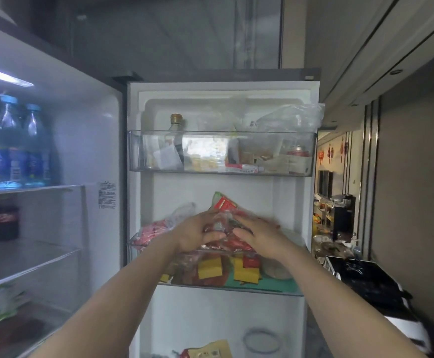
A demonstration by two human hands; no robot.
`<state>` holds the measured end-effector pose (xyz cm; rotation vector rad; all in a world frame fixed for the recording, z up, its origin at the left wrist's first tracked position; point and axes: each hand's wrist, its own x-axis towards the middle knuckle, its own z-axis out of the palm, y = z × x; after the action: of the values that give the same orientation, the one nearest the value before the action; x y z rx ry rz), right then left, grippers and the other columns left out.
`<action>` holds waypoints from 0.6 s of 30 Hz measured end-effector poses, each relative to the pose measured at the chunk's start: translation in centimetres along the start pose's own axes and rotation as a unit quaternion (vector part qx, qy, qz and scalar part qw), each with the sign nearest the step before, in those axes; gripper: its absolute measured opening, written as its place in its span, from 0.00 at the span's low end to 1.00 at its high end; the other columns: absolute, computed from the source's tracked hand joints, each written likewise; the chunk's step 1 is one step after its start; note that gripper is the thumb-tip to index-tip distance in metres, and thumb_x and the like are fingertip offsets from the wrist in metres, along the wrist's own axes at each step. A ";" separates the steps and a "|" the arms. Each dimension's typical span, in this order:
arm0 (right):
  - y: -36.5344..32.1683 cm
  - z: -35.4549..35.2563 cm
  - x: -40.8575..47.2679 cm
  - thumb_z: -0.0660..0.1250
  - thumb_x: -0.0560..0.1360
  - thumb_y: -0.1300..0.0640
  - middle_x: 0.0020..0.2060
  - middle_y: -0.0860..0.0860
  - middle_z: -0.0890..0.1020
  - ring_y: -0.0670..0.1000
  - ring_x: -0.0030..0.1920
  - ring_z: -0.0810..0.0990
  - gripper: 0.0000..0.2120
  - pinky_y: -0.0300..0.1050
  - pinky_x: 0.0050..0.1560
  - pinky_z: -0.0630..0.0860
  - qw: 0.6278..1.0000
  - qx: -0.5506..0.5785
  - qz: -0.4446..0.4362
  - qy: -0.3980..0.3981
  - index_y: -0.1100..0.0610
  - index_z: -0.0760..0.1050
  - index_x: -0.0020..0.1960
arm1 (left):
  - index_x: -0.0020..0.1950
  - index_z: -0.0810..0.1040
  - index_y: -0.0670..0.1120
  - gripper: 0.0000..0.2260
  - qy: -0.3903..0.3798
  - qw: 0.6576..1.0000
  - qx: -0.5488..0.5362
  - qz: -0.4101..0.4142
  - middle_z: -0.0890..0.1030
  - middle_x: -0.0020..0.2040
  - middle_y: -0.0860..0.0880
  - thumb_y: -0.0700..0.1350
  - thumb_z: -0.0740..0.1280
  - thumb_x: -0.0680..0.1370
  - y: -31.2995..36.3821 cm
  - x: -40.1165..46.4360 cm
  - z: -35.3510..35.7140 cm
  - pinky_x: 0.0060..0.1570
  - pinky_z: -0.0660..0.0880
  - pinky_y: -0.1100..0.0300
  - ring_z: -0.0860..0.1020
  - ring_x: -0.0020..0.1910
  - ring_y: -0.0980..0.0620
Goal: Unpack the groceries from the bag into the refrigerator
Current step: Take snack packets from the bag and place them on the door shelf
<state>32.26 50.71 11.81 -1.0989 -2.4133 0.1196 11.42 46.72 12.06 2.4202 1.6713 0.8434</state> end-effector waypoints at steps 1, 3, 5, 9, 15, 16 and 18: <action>0.0 -0.1 -0.1 0.53 0.80 0.40 0.75 0.45 0.61 0.49 0.73 0.62 0.26 0.46 0.69 0.62 1.000 0.012 0.000 0.001 0.43 0.56 0.76 | 0.73 0.66 0.55 0.30 0.004 1.000 -0.005 -0.003 0.61 0.76 0.54 0.63 0.65 0.74 0.0 -0.1 -0.1 0.71 0.61 0.57 0.65 0.72 0.53; -0.1 -0.4 -0.4 0.52 0.78 0.36 0.74 0.44 0.62 0.48 0.72 0.63 0.28 0.48 0.69 0.64 0.999 0.036 0.004 0.008 0.43 0.55 0.76 | 0.74 0.65 0.54 0.34 0.017 1.000 -0.019 -0.003 0.63 0.75 0.52 0.66 0.64 0.72 0.1 -0.5 -0.4 0.70 0.61 0.58 0.65 0.72 0.51; -0.6 -0.8 -0.9 0.51 0.78 0.36 0.72 0.45 0.66 0.48 0.70 0.67 0.27 0.49 0.67 0.67 0.999 0.047 0.002 0.025 0.43 0.57 0.75 | 0.75 0.62 0.53 0.33 0.029 0.998 -0.054 -0.015 0.62 0.75 0.52 0.62 0.66 0.73 0.4 -0.9 -0.9 0.68 0.61 0.59 0.64 0.72 0.50; -2.1 -1.8 -2.6 0.50 0.80 0.38 0.71 0.46 0.68 0.48 0.69 0.66 0.26 0.43 0.64 0.64 0.998 0.037 -0.008 0.057 0.47 0.60 0.74 | 0.75 0.62 0.52 0.32 0.074 0.993 -0.091 -0.009 0.63 0.75 0.51 0.60 0.67 0.74 1.1 -2.4 -1.7 0.70 0.61 0.56 0.64 0.73 0.50; -4.3 -2.7 -7.0 0.48 0.77 0.35 0.75 0.44 0.59 0.44 0.74 0.57 0.33 0.37 0.67 0.53 0.995 0.044 0.010 0.091 0.49 0.55 0.77 | 0.74 0.64 0.54 0.30 0.114 0.985 -0.117 0.053 0.64 0.74 0.56 0.60 0.66 0.74 2.6 -7.2 -2.1 0.67 0.59 0.69 0.61 0.70 0.64; -4.7 -2.7 -7.9 0.48 0.77 0.37 0.74 0.42 0.60 0.42 0.73 0.58 0.31 0.35 0.66 0.53 0.994 0.049 0.007 0.096 0.48 0.55 0.77 | 0.74 0.64 0.54 0.30 0.117 0.985 -0.113 0.062 0.64 0.74 0.57 0.59 0.66 0.74 2.8 -7.9 -2.0 0.65 0.58 0.74 0.61 0.69 0.66; -6.0 -2.2 -9.6 0.48 0.76 0.37 0.70 0.37 0.61 0.37 0.69 0.59 0.30 0.34 0.65 0.54 0.994 0.058 -0.012 0.096 0.45 0.56 0.76 | 0.74 0.64 0.55 0.30 0.109 0.986 -0.107 0.069 0.63 0.74 0.57 0.60 0.65 0.74 3.4 -9.8 -1.8 0.67 0.59 0.70 0.62 0.70 0.63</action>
<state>34.52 39.38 11.58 -0.9816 -2.2185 0.1381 10.91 36.25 10.93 2.3891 1.3992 1.2782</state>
